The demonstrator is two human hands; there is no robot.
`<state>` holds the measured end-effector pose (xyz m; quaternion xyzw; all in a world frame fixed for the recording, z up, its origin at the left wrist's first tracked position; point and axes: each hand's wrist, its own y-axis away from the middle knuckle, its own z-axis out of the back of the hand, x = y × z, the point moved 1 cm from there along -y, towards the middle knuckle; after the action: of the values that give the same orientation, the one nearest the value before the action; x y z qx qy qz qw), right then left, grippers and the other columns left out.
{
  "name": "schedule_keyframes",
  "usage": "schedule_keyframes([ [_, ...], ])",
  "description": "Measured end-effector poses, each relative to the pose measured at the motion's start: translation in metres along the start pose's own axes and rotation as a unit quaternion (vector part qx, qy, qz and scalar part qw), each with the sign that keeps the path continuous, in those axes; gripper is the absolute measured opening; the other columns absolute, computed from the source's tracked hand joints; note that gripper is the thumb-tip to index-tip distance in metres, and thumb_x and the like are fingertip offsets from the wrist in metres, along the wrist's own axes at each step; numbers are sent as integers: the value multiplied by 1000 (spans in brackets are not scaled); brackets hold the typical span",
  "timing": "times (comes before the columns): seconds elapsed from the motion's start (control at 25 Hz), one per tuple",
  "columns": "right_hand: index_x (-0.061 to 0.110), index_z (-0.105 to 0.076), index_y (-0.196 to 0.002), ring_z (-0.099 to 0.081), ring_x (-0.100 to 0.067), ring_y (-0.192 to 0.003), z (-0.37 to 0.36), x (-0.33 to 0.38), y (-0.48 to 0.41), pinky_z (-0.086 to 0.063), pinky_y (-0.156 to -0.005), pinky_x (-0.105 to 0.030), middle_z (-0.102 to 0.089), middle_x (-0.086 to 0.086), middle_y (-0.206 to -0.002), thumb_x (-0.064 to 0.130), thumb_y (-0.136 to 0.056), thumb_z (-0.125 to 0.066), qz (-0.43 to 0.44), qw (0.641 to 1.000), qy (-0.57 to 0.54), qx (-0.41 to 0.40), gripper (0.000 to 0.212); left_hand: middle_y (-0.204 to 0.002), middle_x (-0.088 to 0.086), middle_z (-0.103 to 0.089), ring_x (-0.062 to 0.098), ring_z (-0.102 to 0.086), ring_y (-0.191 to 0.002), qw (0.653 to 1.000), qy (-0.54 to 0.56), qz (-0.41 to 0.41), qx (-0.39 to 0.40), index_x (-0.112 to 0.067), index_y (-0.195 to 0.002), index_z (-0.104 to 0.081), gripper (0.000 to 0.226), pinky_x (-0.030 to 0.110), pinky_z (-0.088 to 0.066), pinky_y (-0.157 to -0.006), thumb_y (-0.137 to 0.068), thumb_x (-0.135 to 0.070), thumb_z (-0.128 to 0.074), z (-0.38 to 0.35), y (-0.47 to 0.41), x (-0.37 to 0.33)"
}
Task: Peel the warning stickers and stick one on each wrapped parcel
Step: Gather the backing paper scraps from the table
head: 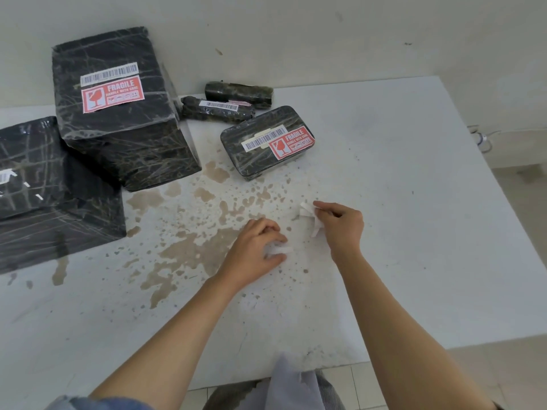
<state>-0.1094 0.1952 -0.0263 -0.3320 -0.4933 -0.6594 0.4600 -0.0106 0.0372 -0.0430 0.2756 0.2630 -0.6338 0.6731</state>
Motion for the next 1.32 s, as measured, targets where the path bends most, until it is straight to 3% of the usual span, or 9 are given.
schedule_keyframes([
  [0.12,13,-76,-93,-61,0,-85,5,-4,-2,-44,-75,-11,-72,2,-95,4,-81,-69,-29,999,-39,-2,16,-96,-7,-53,9,-44,-95,1000,15,5,-5,-13,-88,-71,13,12,-36,-83,-78,-21,-75,-5,-4,-1],
  [0.28,9,-75,-95,-62,-9,-91,11,-8,-1,-48,-81,-18,-71,0,-97,1,-80,-69,-80,993,-92,-3,18,-87,-5,-61,7,-54,-83,991,92,83,-57,-13,-89,-73,8,9,-42,-72,-84,-18,-70,-7,-7,-8],
  [0.4,7,-74,-90,-64,-18,-97,21,-3,0,-50,-84,-23,-71,-3,-98,-3,-78,-69,-118,982,-147,-30,17,-81,1,-70,10,-63,-73,926,253,230,-159,-15,-88,-72,8,12,-50,-67,-89,-19,-64,2,-14,-20],
  [0.48,4,-73,-91,-66,-22,-96,34,1,3,-52,-77,-23,-71,-7,-96,-7,-78,-68,-132,969,-206,-45,18,-79,5,-71,13,-66,-68,870,355,293,-175,-13,-91,-70,11,18,-52,-63,-91,-15,-60,7,-20,-29],
  [0.52,2,-72,-93,-66,-23,-95,40,3,5,-53,-76,-23,-71,-8,-95,-8,-77,-67,-134,963,-229,-48,19,-79,5,-72,14,-67,-67,862,374,304,-159,-10,-94,-70,12,19,-52,-62,-92,-13,-59,9,-26,-34],
  [0.64,-1,-71,-96,-66,-26,-91,54,13,7,-54,-78,-26,-70,-13,-95,-11,-77,-67,-139,957,-249,-56,21,-81,4,-73,15,-68,-65,878,360,298,-104,-8,-96,-67,12,21,-53,-61,-93,-15,-58,12,-44,-60],
  [0.92,3,-72,-85,-66,-26,-89,88,39,-25,-54,-85,-31,-70,-11,-89,-10,-76,-67,-109,961,-252,-44,17,-86,-2,-72,11,-65,-73,907,329,235,-114,-17,-86,-68,11,26,-49,-73,-90,-26,-62,1,-87,-128],
  [1.04,3,-72,-86,-67,-28,-93,112,42,-48,-55,-86,-32,-70,-13,-91,-10,-75,-67,-96,964,-247,-27,17,-79,-8,-67,9,-59,-76,905,317,241,-147,-23,-78,-69,9,28,-46,-77,-86,-28,-67,-21,-103,-154],
  [1.32,10,-72,-76,-67,-27,-96,239,27,-129,-55,-87,-30,-70,-10,-91,-7,-78,-68,-65,975,-209,42,18,-72,-10,-64,8,-58,-70,864,314,275,-282,-18,-82,-70,4,18,-42,-68,-85,-19,-67,-125,-139,-257],
])
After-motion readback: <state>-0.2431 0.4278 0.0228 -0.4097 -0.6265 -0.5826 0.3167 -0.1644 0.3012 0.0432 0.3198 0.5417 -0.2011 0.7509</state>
